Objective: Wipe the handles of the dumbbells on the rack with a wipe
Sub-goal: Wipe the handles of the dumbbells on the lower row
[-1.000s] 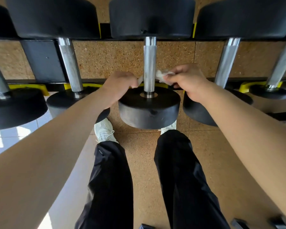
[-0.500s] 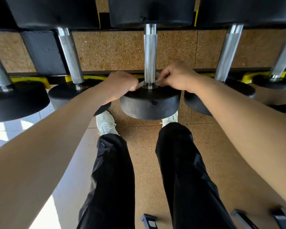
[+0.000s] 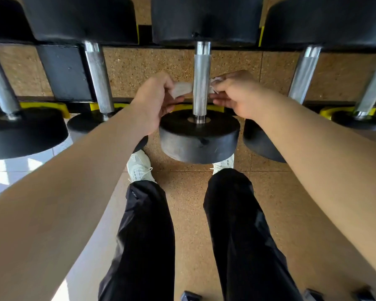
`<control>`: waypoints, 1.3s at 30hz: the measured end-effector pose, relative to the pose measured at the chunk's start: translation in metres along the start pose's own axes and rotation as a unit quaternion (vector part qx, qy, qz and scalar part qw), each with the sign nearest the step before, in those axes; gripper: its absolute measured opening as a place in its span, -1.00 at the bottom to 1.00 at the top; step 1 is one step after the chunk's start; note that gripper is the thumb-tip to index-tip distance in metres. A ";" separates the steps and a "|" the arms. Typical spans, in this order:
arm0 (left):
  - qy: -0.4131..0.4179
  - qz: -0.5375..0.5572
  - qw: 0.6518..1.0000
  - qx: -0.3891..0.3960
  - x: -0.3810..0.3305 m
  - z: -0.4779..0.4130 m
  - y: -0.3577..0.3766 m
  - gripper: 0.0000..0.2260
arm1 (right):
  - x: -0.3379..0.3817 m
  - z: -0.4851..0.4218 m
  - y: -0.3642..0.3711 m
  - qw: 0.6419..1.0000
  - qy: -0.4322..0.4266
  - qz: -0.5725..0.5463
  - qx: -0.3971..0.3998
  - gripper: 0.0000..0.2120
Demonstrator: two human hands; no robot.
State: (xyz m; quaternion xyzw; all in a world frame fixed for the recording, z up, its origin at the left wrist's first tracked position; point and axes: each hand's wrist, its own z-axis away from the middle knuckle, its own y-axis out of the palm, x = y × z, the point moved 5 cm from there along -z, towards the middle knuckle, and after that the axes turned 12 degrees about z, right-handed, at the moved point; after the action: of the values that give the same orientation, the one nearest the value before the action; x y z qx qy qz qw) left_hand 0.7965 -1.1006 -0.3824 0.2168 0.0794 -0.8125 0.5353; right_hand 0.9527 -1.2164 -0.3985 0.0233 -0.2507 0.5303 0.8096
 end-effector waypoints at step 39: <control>0.118 0.012 0.992 0.033 -0.026 0.104 -0.155 -0.91 | 0.062 0.143 0.168 0.929 -0.294 0.218 -0.057 -0.80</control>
State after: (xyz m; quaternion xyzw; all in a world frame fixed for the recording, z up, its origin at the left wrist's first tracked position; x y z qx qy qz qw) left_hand 0.6369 -1.0517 -0.2943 0.3294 0.1125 -0.7772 0.5242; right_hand 0.7714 -1.1339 -0.2853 0.0767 -0.5059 0.6477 0.5645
